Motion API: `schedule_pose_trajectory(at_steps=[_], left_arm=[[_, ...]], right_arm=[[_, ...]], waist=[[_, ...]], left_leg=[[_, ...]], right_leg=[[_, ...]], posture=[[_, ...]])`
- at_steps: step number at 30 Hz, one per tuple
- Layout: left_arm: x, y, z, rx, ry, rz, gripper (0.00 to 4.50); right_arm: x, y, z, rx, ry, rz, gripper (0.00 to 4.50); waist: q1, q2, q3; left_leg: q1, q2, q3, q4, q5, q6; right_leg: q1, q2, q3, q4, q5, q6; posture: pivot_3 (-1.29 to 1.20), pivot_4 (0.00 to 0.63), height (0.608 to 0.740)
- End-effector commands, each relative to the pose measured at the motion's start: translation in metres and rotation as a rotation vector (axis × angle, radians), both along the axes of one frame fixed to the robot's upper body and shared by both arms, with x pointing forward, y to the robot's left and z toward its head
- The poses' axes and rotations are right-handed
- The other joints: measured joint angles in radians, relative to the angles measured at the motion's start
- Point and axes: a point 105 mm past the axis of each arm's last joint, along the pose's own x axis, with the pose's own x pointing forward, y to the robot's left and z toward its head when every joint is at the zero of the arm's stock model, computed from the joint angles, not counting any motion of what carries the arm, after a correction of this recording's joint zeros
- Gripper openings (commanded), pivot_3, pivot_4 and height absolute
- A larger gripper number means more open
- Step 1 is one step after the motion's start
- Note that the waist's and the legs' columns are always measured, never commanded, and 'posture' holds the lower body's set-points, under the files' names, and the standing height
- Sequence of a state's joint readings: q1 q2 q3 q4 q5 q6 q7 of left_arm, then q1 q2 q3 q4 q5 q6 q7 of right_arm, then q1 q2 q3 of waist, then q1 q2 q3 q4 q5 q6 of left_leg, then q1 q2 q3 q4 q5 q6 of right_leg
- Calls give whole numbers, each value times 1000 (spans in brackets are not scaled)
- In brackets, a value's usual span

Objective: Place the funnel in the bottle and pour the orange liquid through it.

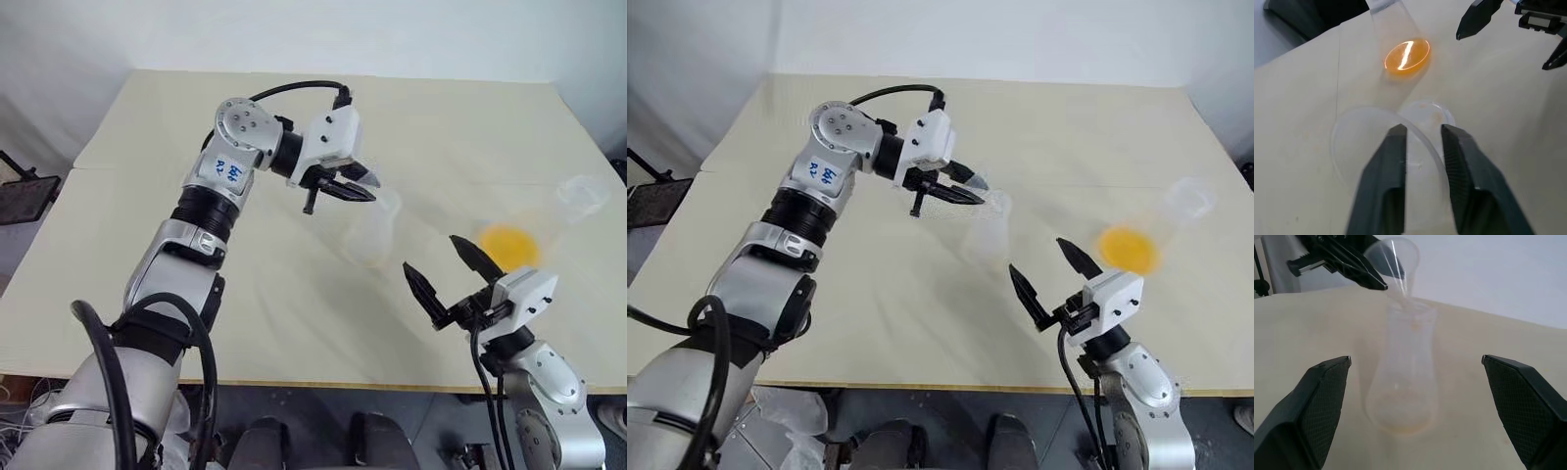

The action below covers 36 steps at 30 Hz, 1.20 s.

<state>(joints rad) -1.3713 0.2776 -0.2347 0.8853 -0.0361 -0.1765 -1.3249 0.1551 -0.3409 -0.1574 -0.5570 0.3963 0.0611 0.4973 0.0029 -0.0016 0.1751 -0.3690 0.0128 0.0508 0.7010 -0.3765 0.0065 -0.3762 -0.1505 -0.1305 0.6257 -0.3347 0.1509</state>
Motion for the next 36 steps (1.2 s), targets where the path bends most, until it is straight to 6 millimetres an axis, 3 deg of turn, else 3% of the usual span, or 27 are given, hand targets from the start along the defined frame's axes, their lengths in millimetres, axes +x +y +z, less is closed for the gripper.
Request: schedule_pose_trajectory(at_steps=[1, 8, 12, 17, 22, 27, 30, 32, 36], left_arm=[[-2, -6, 17, -38, -36, -13, 2281], [-13, -10, 26, -128, 37, -89, 4473], [-16, 0, 26, -188, 116, -112, 4473], [-22, 29, 19, -285, 200, -120, 4473], [-23, 80, 16, -528, 233, -65, 4473], [-19, 109, -14, -497, 265, 85, 4473], [-16, 130, -31, -533, 283, 203, 4473], [-19, 135, -37, -560, 302, 240, 4473], [-29, 139, -45, -595, 336, 260, 4473]], right_arm=[[-6, 3, 12, 3, -60, 5, 4500], [-5, 1, 10, 1, -57, -1, 4500], [-5, 1, 9, -1, -56, -2, 4500], [-7, -16, 13, 0, -69, -75, 4500], [-20, -51, 15, 15, -57, -209, 4500], [-38, -86, 10, 26, -33, -350, 4500], [-47, -122, 1, 54, -30, -517, 4500], [-50, -140, 1, 81, -47, -608, 4500], [-47, -155, 5, 107, -41, -646, 4500]], waist=[[-1, 0, 0], [-2, 0, 0], [-3, 0, 0], [-6, 0, 0], [-6, 0, 0], [-1, 0, 0], [-3, 0, 0], [-5, 0, 0], [-6, 1, 0]], left_leg=[[0, 0, 0, 0, 0, 0], [0, 0, 0, 0, 0, 0], [0, 0, 0, 0, 0, 0], [1, 1, 0, 0, 0, 0], [1, 1, -1, 1, 0, 0], [1, 0, -3, 2, 0, 0], [1, 0, -3, 2, 0, 0], [1, 0, -3, 1, 0, 0], [2, 1, -4, 1, 0, 0]], right_leg=[[0, 0, 0, 0, 0, 0], [0, 0, 0, 0, 0, 0], [0, 0, 0, 0, 0, 0], [0, 0, 0, 1, 0, 0], [0, 0, 0, 2, 0, 0], [1, 0, 1, 2, 0, 0], [2, 0, 1, 2, 0, 0], [2, 0, 1, 2, 0, 0], [1, 0, 2, 2, 0, 0]], posture=[[0, 150, 740], [0, 150, 740], [0, 150, 740], [0, 150, 740], [0, 150, 740], [0, 150, 740], [0, 150, 740], [0, 150, 740], [0, 150, 740]])
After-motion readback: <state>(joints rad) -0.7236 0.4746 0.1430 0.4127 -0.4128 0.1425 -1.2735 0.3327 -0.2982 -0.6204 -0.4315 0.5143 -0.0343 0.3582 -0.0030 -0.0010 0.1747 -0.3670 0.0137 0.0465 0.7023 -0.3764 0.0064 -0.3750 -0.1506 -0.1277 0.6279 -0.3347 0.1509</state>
